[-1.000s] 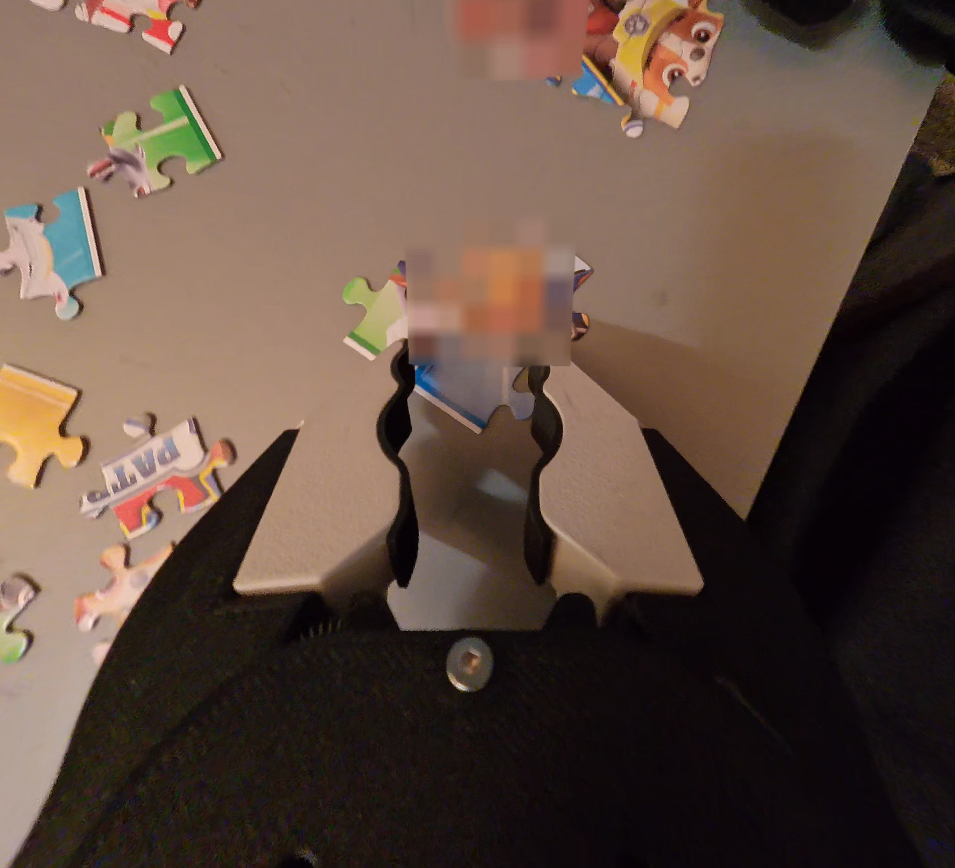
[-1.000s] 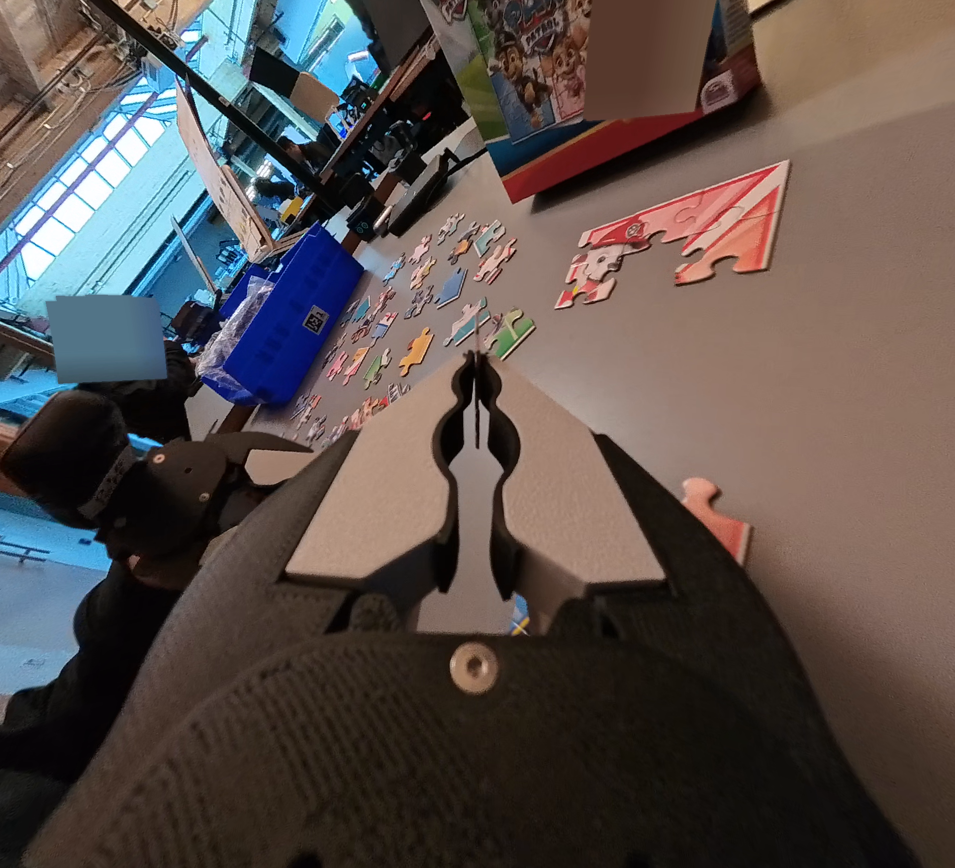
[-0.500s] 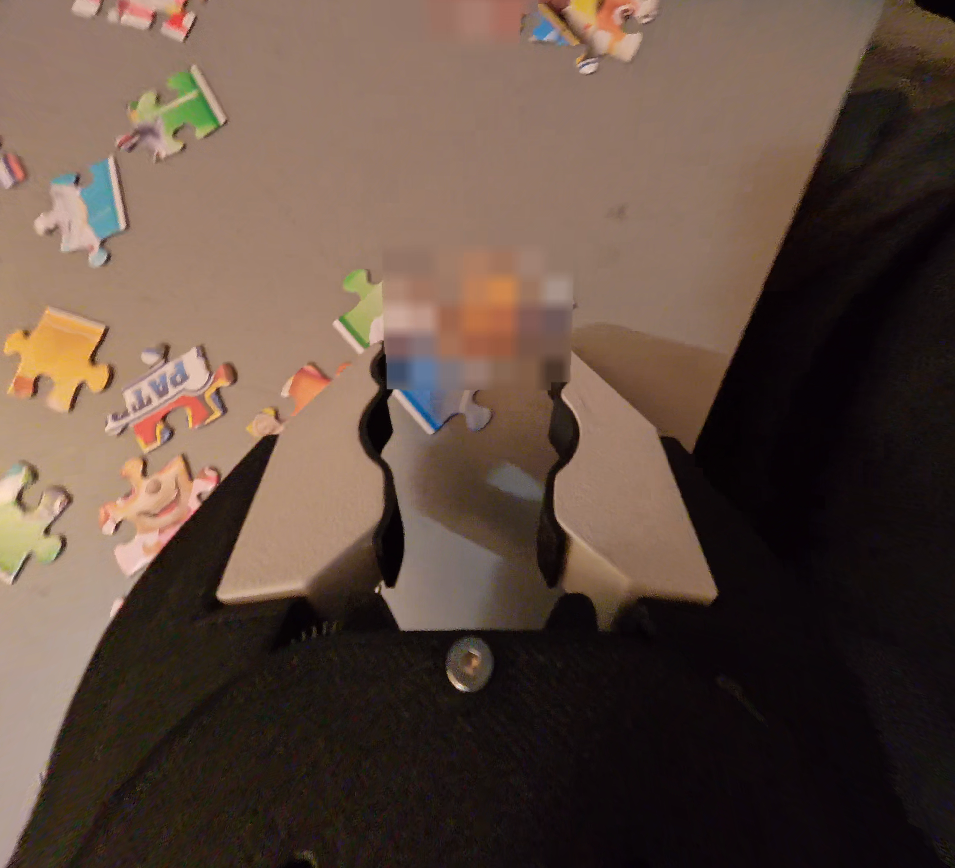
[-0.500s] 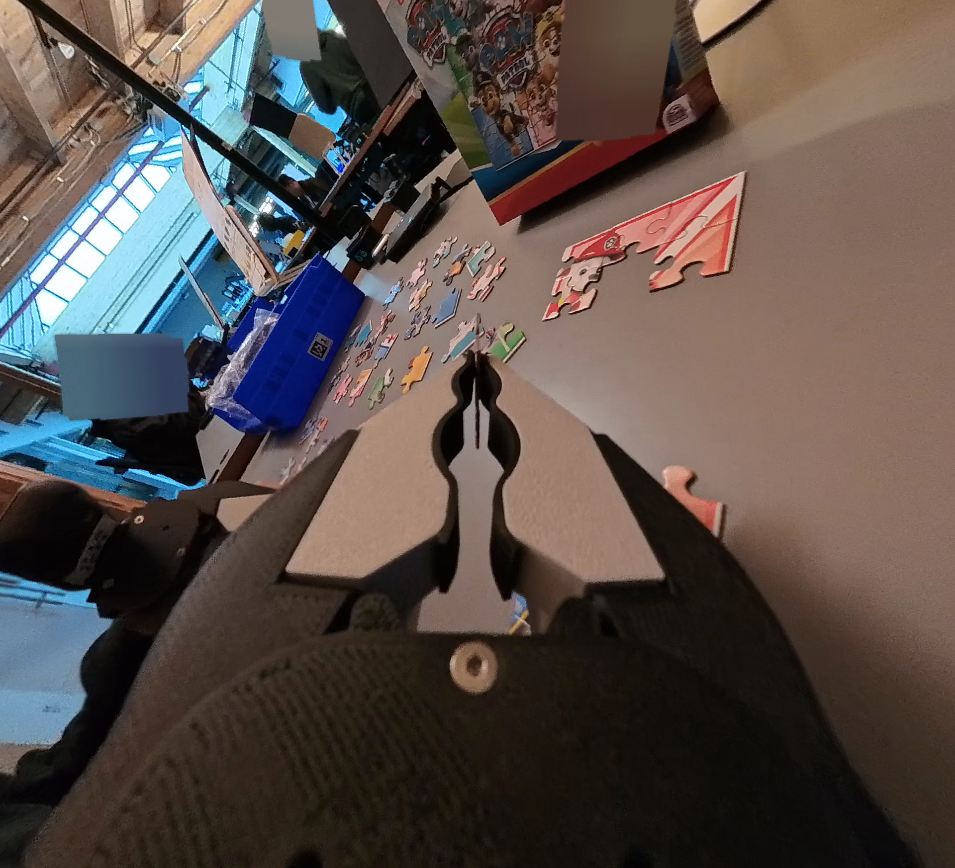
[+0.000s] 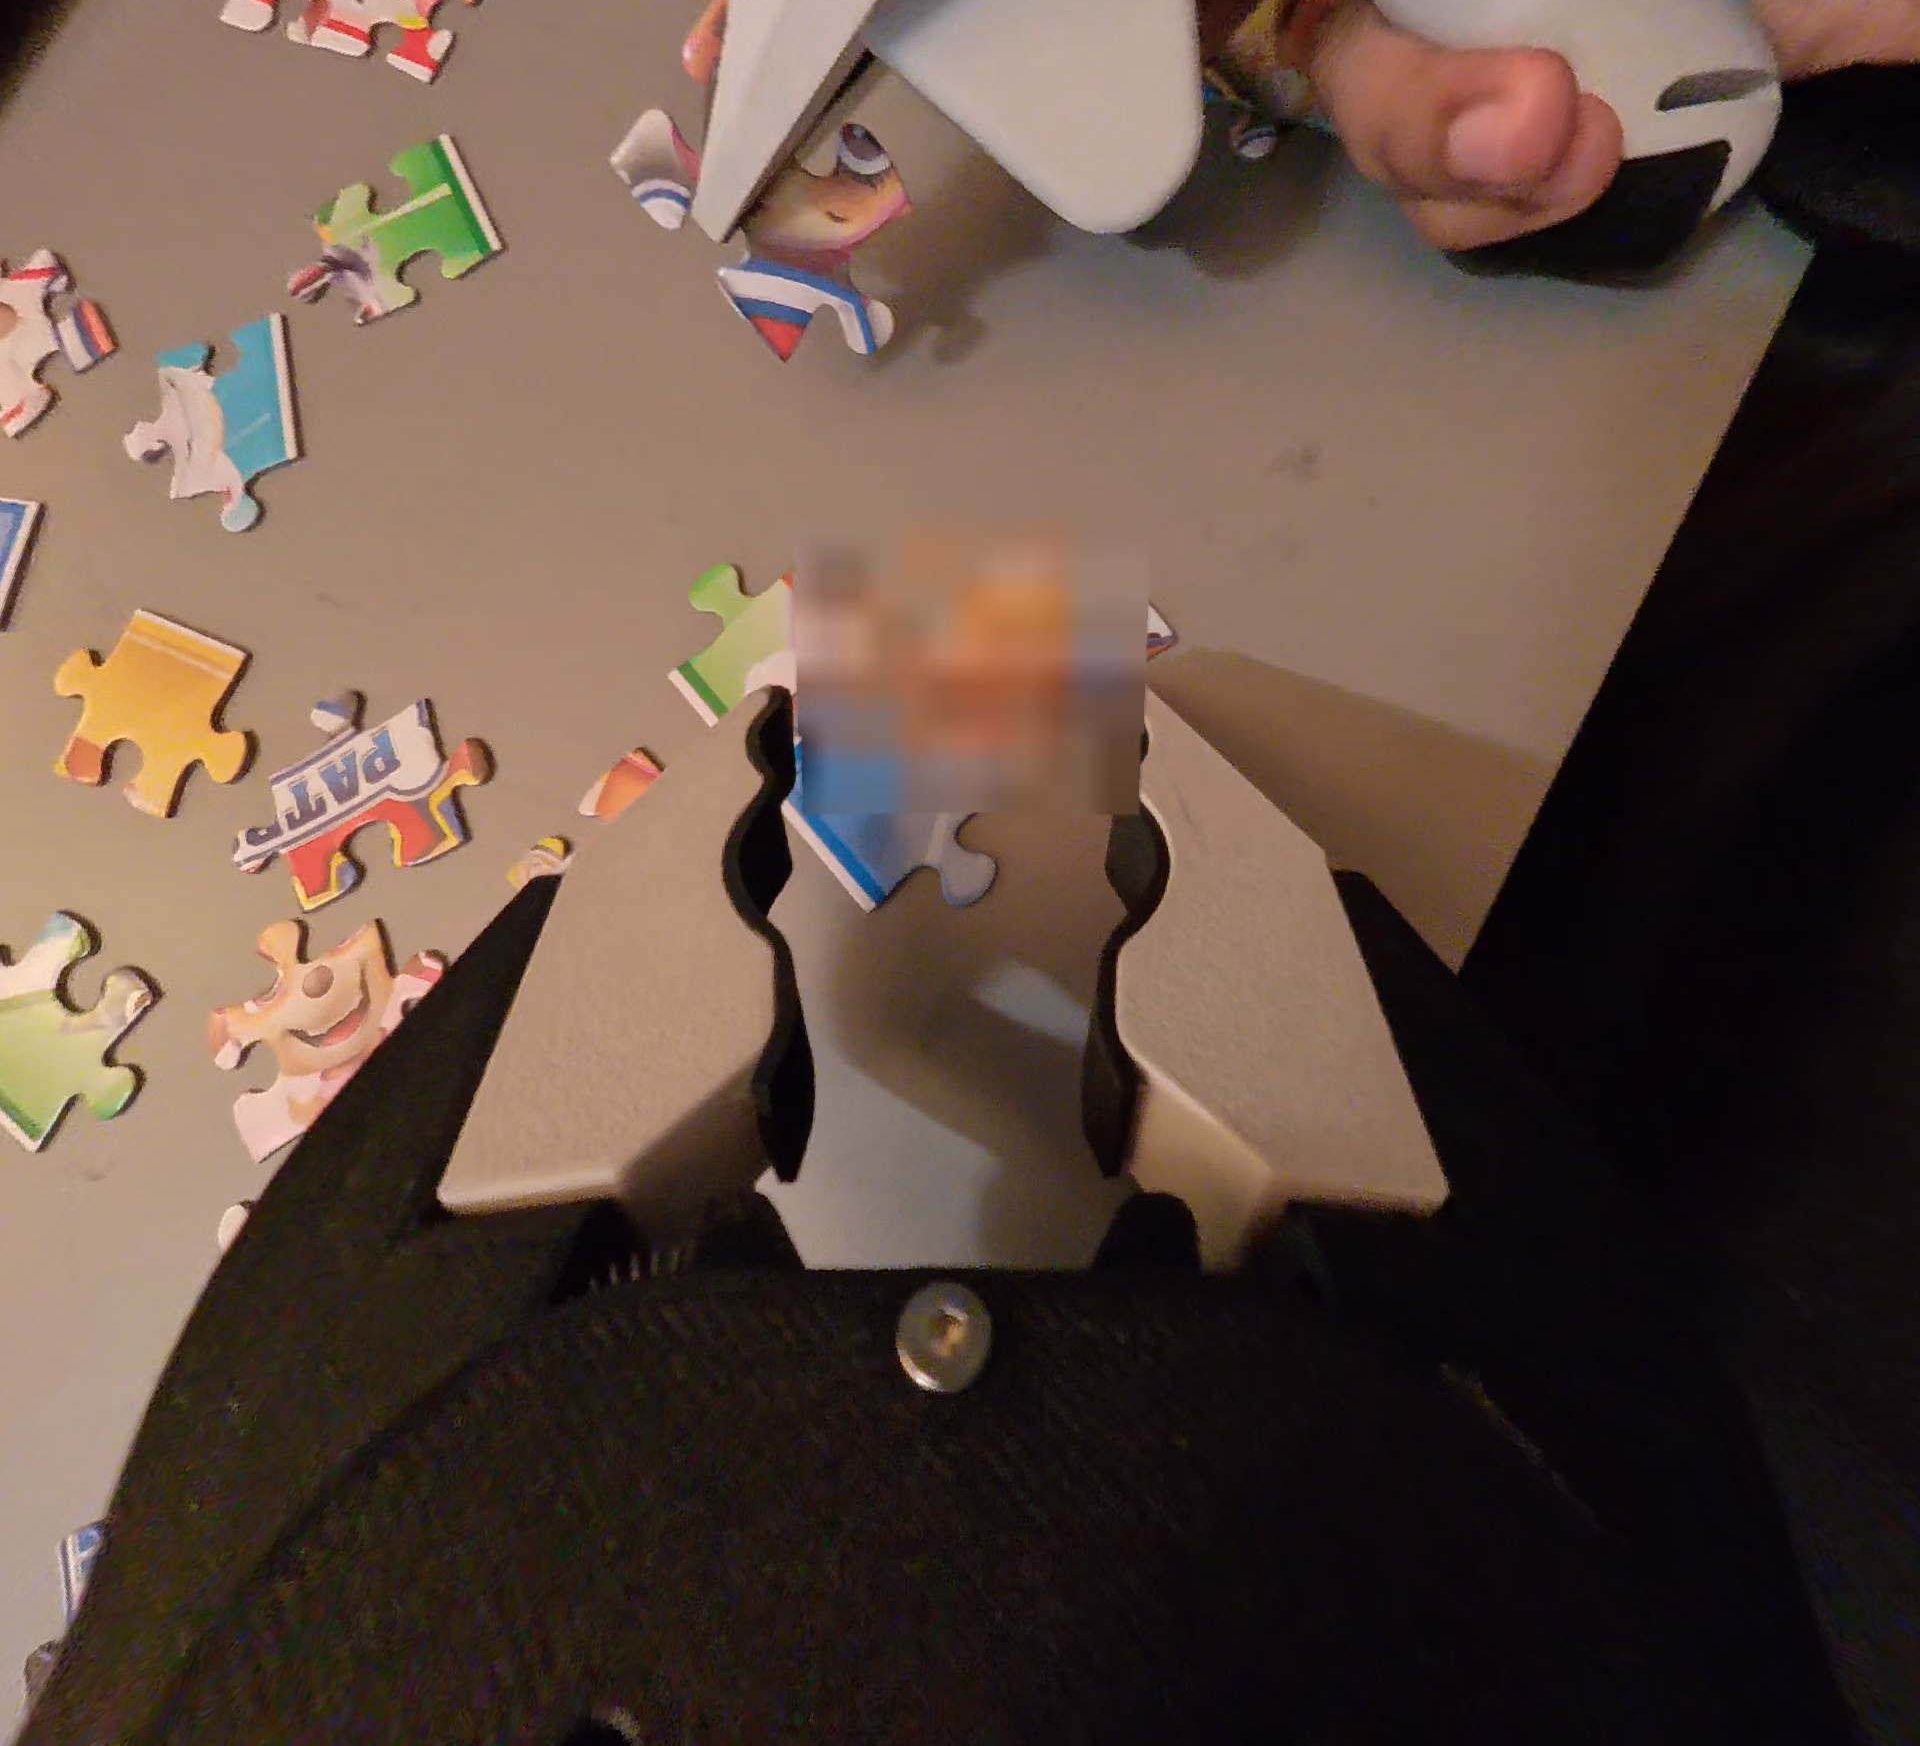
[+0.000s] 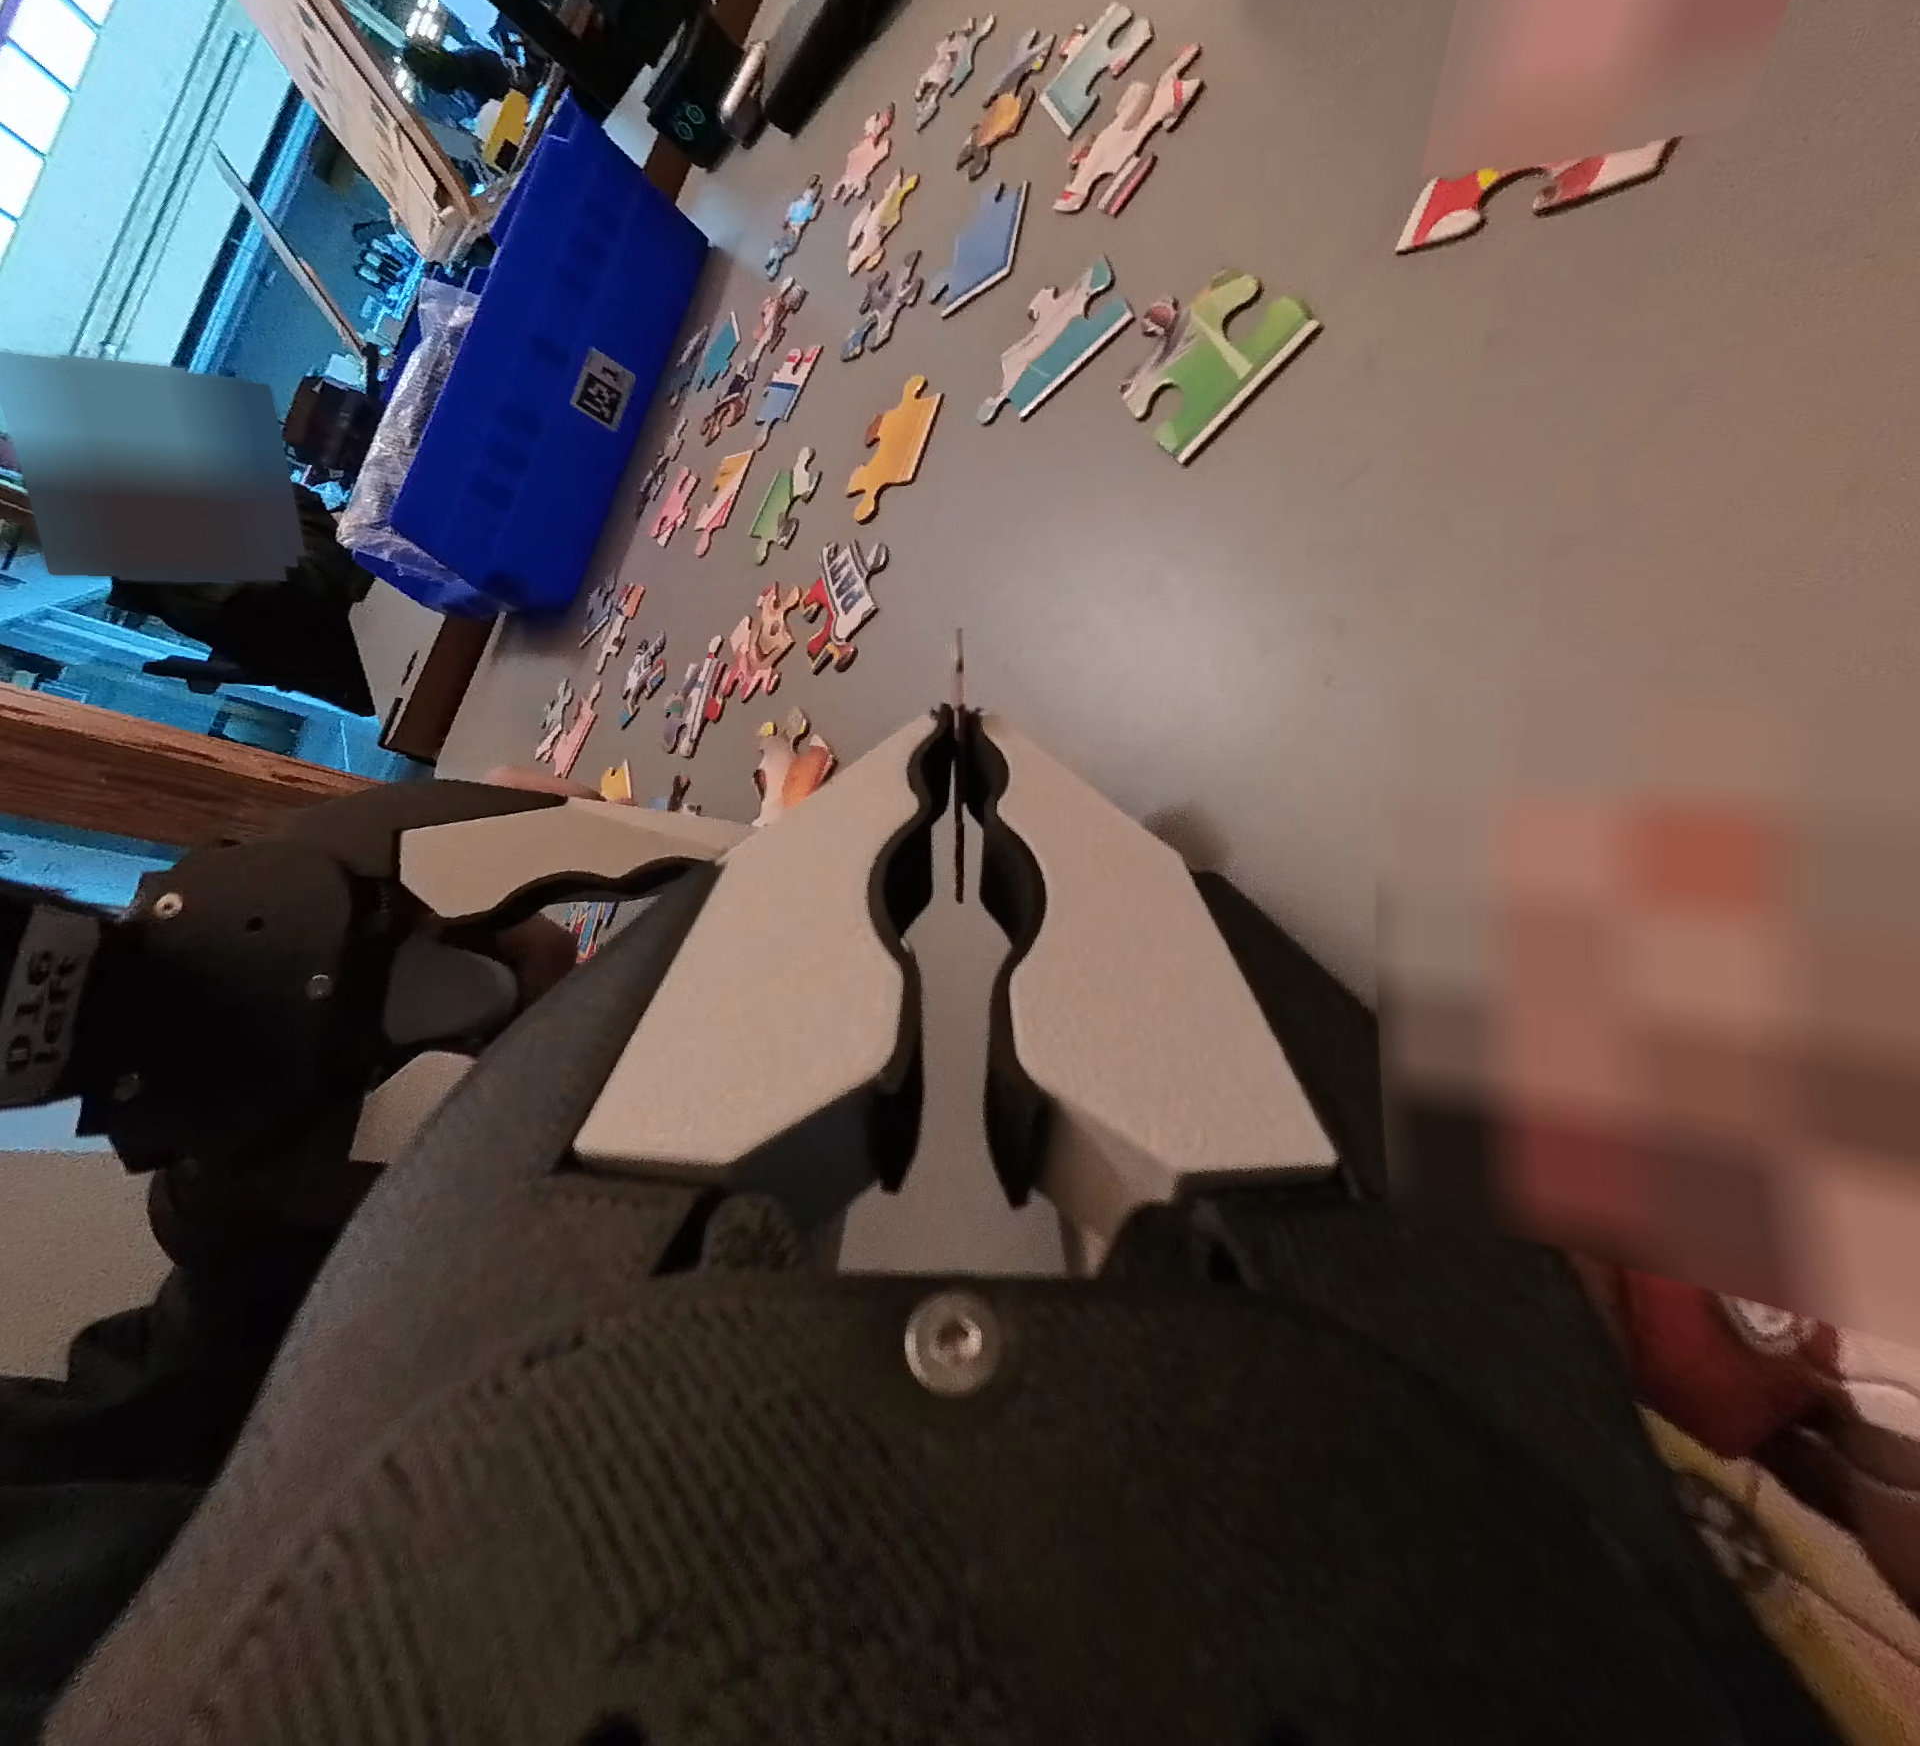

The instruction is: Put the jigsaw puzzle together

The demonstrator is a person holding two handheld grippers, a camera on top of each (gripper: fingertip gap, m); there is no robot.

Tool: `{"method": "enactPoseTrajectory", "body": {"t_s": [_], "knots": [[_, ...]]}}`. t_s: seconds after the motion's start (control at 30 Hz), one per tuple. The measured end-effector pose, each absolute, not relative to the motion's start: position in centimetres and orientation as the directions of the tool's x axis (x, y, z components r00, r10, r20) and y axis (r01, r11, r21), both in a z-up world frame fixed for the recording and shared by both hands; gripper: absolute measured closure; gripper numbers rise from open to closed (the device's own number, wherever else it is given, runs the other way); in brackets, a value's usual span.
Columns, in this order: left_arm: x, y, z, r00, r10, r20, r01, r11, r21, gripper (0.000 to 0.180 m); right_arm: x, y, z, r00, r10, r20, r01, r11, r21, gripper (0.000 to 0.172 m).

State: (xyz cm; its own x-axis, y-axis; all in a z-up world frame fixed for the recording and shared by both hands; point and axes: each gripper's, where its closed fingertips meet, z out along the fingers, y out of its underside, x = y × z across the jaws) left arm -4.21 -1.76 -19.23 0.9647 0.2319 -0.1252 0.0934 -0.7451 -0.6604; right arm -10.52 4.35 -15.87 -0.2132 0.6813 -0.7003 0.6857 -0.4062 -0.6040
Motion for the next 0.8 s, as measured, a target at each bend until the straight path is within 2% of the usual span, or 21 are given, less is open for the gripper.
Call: {"method": "enactPoseTrajectory", "body": {"t_s": [0.03, 0.13, 0.2, 0.33, 0.43, 0.53, 0.57, 0.63, 0.67, 0.73, 0.8], "knots": [[-4.5, -1.7, -19.2, 0.960, 0.248, -0.127, 0.104, -0.742, -0.662, 0.121, -10.6, 4.5, -16.0, -0.202, 0.683, -0.702, 0.688, -0.411, -0.597, 0.172], [-5.1, -1.7, -19.2, 0.948, 0.290, -0.131, 0.131, -0.731, -0.670, 0.125, -10.6, 5.2, -16.1, -0.175, 0.683, -0.710, 0.686, -0.432, -0.585, 0.152], [-5.2, -1.7, -19.2, 0.945, 0.302, -0.122, 0.145, -0.725, -0.674, 0.125, -10.3, 5.9, -16.0, -0.168, 0.693, -0.701, 0.685, -0.429, -0.588, 0.147], [-4.8, -1.8, -18.4, 0.946, 0.312, -0.090, 0.156, -0.680, -0.717, 0.127, -9.8, 8.5, -14.8, -0.192, 0.769, -0.610, 0.655, -0.363, -0.663, 0.137], [-4.7, -1.3, -16.4, 0.941, 0.338, -0.007, 0.198, -0.567, -0.800, 0.129, -11.2, 11.8, -13.0, -0.217, 0.879, -0.425, 0.579, -0.235, -0.781, 0.137], [-6.1, -1.3, -14.1, 0.910, 0.410, 0.055, 0.240, -0.415, -0.878, 0.132, -15.0, 14.7, -12.2, -0.237, 0.966, -0.105, 0.498, 0.028, -0.867, 0.119], [-6.6, -1.4, -13.4, 0.899, 0.430, 0.080, 0.251, -0.358, -0.900, 0.133, -16.7, 15.1, -12.5, -0.239, 0.971, -0.031, 0.487, 0.092, -0.869, 0.112], [-7.3, -1.6, -12.3, 0.879, 0.451, 0.156, 0.295, -0.256, -0.921, 0.133, -19.8, 15.1, -13.8, -0.245, 0.969, 0.040, 0.514, 0.165, -0.842, 0.081], [-7.2, -1.7, -11.9, 0.877, 0.440, 0.194, 0.316, -0.225, -0.922, 0.133, -21.1, 15.0, -14.7, -0.242, 0.968, 0.061, 0.539, 0.187, -0.821, 0.073], [-7.0, -2.1, -11.7, 0.876, 0.430, 0.219, 0.331, -0.205, -0.921, 0.133, -23.1, 14.7, -16.5, -0.243, 0.965, 0.102, 0.600, 0.232, -0.765, 0.060], [-7.2, -2.7, -11.8, 0.872, 0.448, 0.197, 0.316, -0.206, -0.926, 0.133, -24.3, 14.2, -18.2, -0.255, 0.961, 0.107, 0.654, 0.253, -0.713, 0.056]]}}
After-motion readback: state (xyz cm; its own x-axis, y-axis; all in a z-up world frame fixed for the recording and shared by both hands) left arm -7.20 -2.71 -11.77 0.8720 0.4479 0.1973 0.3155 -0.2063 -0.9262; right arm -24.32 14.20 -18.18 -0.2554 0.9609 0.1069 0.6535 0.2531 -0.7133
